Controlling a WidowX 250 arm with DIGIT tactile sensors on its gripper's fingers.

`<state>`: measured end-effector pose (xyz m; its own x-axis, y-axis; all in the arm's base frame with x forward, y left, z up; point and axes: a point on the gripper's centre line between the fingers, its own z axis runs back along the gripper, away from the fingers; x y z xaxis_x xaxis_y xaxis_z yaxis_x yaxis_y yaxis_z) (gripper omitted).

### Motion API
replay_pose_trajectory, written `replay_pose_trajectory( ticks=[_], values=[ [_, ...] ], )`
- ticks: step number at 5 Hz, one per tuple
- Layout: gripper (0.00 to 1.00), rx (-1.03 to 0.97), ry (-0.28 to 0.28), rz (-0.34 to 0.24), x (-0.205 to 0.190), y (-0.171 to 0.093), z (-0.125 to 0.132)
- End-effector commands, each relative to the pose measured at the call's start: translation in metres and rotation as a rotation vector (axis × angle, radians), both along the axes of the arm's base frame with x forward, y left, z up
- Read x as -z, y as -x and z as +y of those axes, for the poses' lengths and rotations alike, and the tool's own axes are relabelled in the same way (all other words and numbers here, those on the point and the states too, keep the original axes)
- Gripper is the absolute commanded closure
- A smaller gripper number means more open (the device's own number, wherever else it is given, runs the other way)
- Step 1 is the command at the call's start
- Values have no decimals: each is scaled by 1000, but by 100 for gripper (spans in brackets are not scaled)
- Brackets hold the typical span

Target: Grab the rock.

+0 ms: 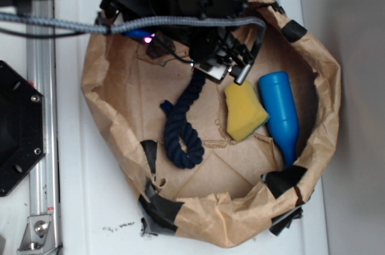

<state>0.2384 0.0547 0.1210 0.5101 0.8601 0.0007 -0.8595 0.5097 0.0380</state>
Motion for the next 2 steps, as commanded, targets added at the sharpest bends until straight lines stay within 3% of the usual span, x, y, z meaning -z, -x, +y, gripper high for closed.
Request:
replay_pose_trajectory(
  ticks=[1,2],
  values=[
    [0,-10,-9,-46,-9,7,12],
    [0,-155,-67,-22,20,-6,-7]
  ],
)
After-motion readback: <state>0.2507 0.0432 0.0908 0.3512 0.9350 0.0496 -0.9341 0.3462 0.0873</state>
